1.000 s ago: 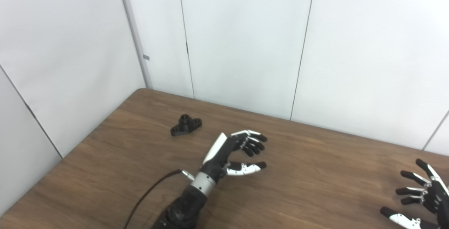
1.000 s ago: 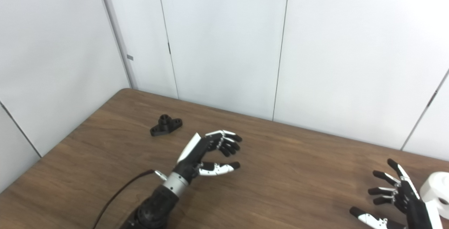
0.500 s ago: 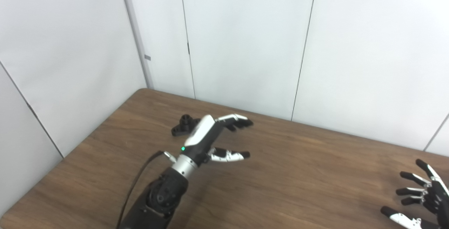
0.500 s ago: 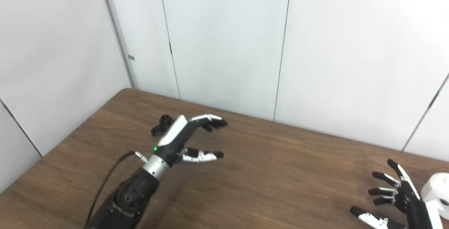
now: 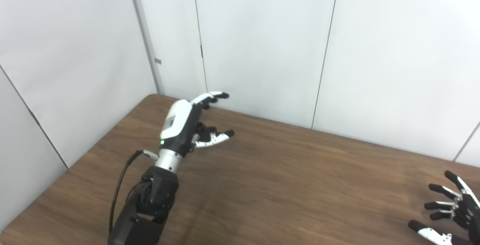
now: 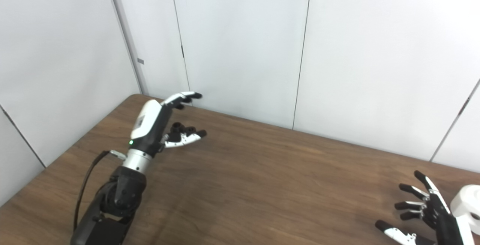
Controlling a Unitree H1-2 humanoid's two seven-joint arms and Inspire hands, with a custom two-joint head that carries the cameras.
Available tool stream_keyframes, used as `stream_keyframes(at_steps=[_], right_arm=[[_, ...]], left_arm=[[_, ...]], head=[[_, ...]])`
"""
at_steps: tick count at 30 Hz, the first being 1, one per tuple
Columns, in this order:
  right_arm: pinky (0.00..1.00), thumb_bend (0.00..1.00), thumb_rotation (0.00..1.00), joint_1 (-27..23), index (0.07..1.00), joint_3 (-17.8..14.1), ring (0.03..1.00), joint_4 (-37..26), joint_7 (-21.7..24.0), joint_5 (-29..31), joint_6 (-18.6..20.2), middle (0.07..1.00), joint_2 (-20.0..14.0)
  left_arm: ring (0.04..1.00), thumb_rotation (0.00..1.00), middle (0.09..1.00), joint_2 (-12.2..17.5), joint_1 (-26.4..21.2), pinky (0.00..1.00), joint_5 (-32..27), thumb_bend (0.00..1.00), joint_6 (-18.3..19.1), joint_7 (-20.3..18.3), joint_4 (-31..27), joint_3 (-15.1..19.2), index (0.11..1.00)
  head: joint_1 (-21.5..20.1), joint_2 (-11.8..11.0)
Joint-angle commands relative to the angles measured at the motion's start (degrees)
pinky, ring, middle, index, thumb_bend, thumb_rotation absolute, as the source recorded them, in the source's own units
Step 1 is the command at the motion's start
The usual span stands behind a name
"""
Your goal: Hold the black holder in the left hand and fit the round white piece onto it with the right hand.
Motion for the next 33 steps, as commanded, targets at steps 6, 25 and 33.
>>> stream_keyframes(at_steps=[6, 25, 33], right_arm=[[0.5, 0.66, 0.18, -0.76, 0.904, -0.54, 0.604, -1.23, -0.48, 0.46, -2.15, 0.776, -0.5], [0.49, 0.67, 0.21, -2.01, 0.903, -0.46, 0.598, -1.25, -0.12, 0.02, -1.51, 0.774, -0.79], [0.48, 0.67, 0.25, -2.54, 0.904, -0.38, 0.587, -1.05, 0.1, -0.26, -1.55, 0.77, -1.38]], left_arm=[[0.995, 0.16, 0.944, 4.26, -2.64, 0.94, 1.12, 0.79, 5.11, 2.09, -1.18, 3.2, 0.808], [1.0, 0.39, 1.0, 9.8, -2.14, 1.0, -1.04, 1.0, 13.83, -1.48, 6.48, 2.38, 0.977], [1.0, 0.54, 1.0, 11.54, -2.13, 1.0, -1.74, 1.0, 12.79, -0.39, 11.95, 1.14, 0.956]], head=[[0.03, 0.25], [0.29, 0.54], [0.41, 0.66]])
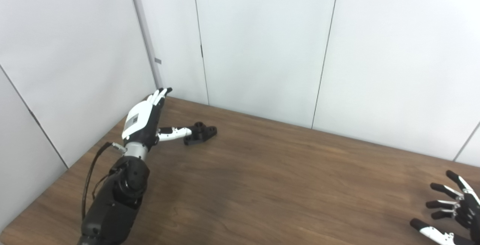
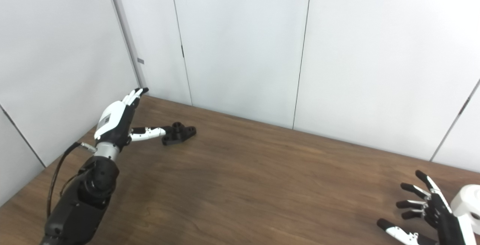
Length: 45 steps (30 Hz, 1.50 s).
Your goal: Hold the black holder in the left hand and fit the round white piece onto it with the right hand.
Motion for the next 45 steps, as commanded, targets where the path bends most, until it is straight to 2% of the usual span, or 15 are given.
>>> stream_keyframes(at_steps=[1, 9, 14, 18, 22, 26, 32, 37, 42, 45], right_arm=[[0.48, 0.66, 0.24, -2.16, 0.904, -0.12, 0.584, -1.11, 0.07, 0.09, -1.55, 0.77, -1.0], [0.49, 0.67, 0.26, -2.3, 0.9, -0.09, 0.593, -1.46, -0.02, -0.22, -1.54, 0.769, -1.13], [0.47, 0.66, 0.24, -2.54, 0.9, -0.12, 0.581, -0.74, 0.17, 0.18, -2.83, 0.77, -1.37], [0.47, 0.68, 0.28, -2.38, 0.897, -0.15, 0.579, -1.31, -0.37, -0.89, -1.94, 0.764, -1.37], [0.47, 0.68, 0.28, -2.15, 0.898, -0.38, 0.573, -1.73, -0.13, -0.55, -1.56, 0.765, -1.29], [0.47, 0.67, 0.27, -1.86, 0.9, -0.46, 0.58, -2.28, 0.39, 0.22, -1.06, 0.772, -1.32], [0.46, 0.68, 0.3, -1.59, 0.891, -0.49, 0.58, -2.43, 0.32, 0.21, -1.56, 0.762, -1.51], [0.46, 0.7, 0.32, -1.29, 0.883, -0.54, 0.582, -2.62, 0.46, 0.65, -1.63, 0.757, -1.54], [0.46, 0.7, 0.34, -0.9, 0.882, -0.47, 0.577, -2.99, 0.23, 0.46, -1.47, 0.752, -1.47], [0.45, 0.71, 0.36, -0.72, 0.882, -0.46, 0.579, -3.13, 0.1, 0.22, -1.33, 0.751, -1.45]], left_arm=[[1.0, 0.56, 1.0, 3.25, -1.74, 1.0, 0.6, 1.0, -1.2, 1.56, 0.45, -0.25, 0.953], [1.0, 0.56, 1.0, 6.38, -2.62, 1.0, 2.7, 1.0, 0.22, 1.87, 5.33, -4.06, 0.883], [1.0, 0.53, 1.0, 6.8, -3.05, 1.0, 2.86, 1.0, 0.27, 2.42, 7.65, -5.21, 0.854], [1.0, 0.47, 1.0, 6.92, -3.76, 1.0, 3.0, 1.0, 0.12, 2.79, 10.02, -6.44, 0.832], [1.0, 0.42, 1.0, 6.82, -4.52, 1.0, 2.57, 1.0, -1.04, 3.37, 12.67, -7.36, 0.813], [1.0, 0.42, 1.0, 6.05, -5.45, 1.0, 1.89, 1.0, -2.93, 4.94, 15.61, -8.28, 0.797], [1.0, 0.35, 1.0, 4.55, -6.7, 1.0, 0.19, 1.0, -4.5, 6.5, 18.77, -8.91, 0.776], [1.0, 0.34, 1.0, 3.86, -7.32, 1.0, -0.64, 1.0, -5.97, 8.24, 20.97, -9.59, 0.761], [1.0, 0.29, 1.0, 2.16, -7.76, 1.0, -1.53, 0.95, -9.03, 11.47, 23.41, -10.12, 0.743], [1.0, 0.29, 1.0, 1.21, -8.33, 1.0, -1.67, 0.92, -9.31, 12.81, 24.75, -10.84, 0.735]], head=[[0.06, 0.04], [0.04, 0.13], [-0.01, 0.15], [-0.33, 0.19], [-0.46, 0.27], [-0.76, 0.42], [-1.06, 0.52], [-1.42, 0.62], [-1.64, 0.85], [-1.69, 0.8]])
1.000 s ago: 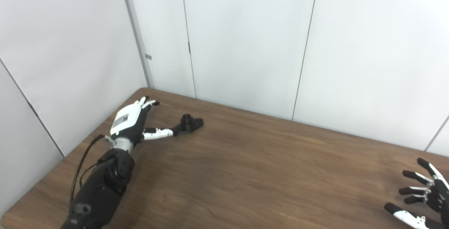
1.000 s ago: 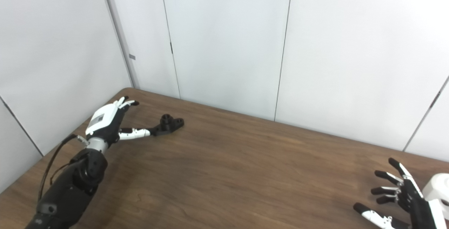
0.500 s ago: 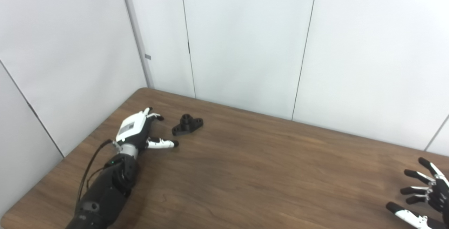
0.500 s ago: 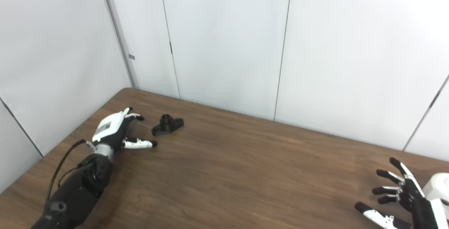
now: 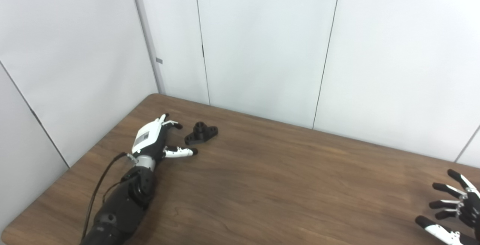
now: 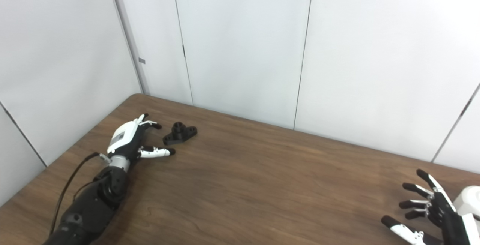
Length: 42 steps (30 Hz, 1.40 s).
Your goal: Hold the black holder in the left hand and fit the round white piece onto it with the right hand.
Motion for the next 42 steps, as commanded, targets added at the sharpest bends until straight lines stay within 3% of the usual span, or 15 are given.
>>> stream_keyframes(at_steps=[1, 34, 40, 41, 42], right_arm=[[0.45, 0.71, 0.35, -0.97, 0.881, -0.42, 0.578, -2.09, -0.14, 0.2, -1.45, 0.751, -0.9], [0.46, 0.71, 0.33, -0.15, 0.884, -1.18, 0.581, -4.35, 0.08, 0.44, 0.24, 0.76, -2.34], [0.46, 0.71, 0.33, -0.27, 0.882, -1.33, 0.581, -4.09, 0.16, 0.78, -0.47, 0.757, -2.68], [0.46, 0.7, 0.32, -0.26, 0.883, -1.35, 0.581, -4.12, 0.18, 0.78, -0.62, 0.758, -2.78], [0.46, 0.7, 0.32, -0.25, 0.883, -1.37, 0.581, -4.14, 0.2, 0.79, -0.72, 0.759, -2.85]], left_arm=[[1.0, 0.29, 1.0, -0.1, -2.53, 1.0, 0.26, 0.92, -0.81, 1.6, 0.4, -0.63, 0.733], [1.0, 0.24, 1.0, -0.55, -6.38, 1.0, -1.86, 0.89, -2.99, 4.09, 8.72, -4.09, 0.7], [1.0, 0.1, 1.0, -0.38, -7.2, 1.0, -3.91, 0.85, -4.89, 1.59, 11.59, -4.8, 0.6], [1.0, 0.08, 1.0, -0.45, -7.3, 1.0, -4.15, 0.66, -5.29, 1.53, 12.14, -4.95, 0.534], [1.0, 0.07, 0.999, -0.48, -7.39, 1.0, -4.34, 0.59, -5.62, 1.51, 12.57, -5.07, 0.512]], head=[[0.0, 0.03], [-1.96, 0.79], [-1.98, 0.79], [-2.17, 0.95], [-2.17, 0.95]])
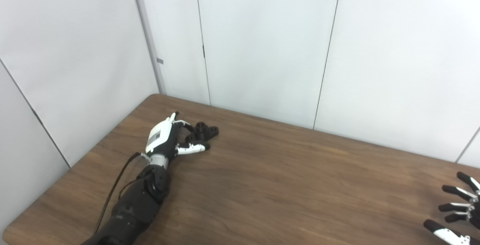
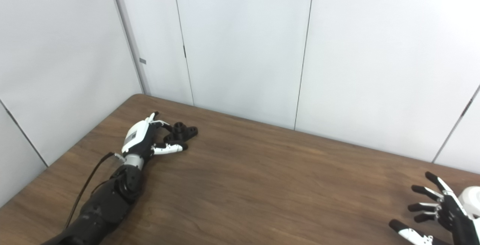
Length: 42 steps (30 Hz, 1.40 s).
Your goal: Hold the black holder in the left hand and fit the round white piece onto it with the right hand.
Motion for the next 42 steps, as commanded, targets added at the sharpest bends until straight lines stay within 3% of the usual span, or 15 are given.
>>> stream_keyframes(at_steps=[1, 18, 26, 42], right_arm=[[0.46, 0.69, 0.32, -1.26, 0.884, -0.76, 0.581, -2.18, 0.22, 0.6, -1.59, 0.759, -1.46], [0.46, 0.7, 0.37, -0.02, 0.878, -1.68, 0.582, -4.66, 0.01, -0.2, 0.49, 0.755, -1.48], [0.46, 0.7, 0.36, -0.33, 0.878, -1.44, 0.574, -4.26, -0.08, -0.36, -0.12, 0.756, -1.34], [0.49, 0.69, 0.32, -0.96, 0.882, -1.05, 0.596, -6.06, -0.66, -1.99, 2.11, 0.761, 0.0]], left_arm=[[1.0, 0.06, 0.998, 0.43, -1.2, 1.0, 0.35, 0.56, -0.71, -1.22, 1.23, -1.16, 0.5], [1.0, 0.06, 0.957, -0.46, -0.21, 1.0, 0.23, 0.52, -2.97, -0.92, 1.19, -2.8, 0.484], [1.0, 0.06, 0.964, -0.89, 1.48, 1.0, -1.06, 0.52, -6.58, -3.13, -1.61, -4.11, 0.483], [1.0, 0.06, 0.982, -4.23, 4.02, 1.0, -1.79, 0.52, -12.32, -9.52, -8.56, -11.27, 0.483]], head=[[-0.09, 0.07], [-0.54, 0.92], [-1.09, 1.06], [-6.06, 2.48]])
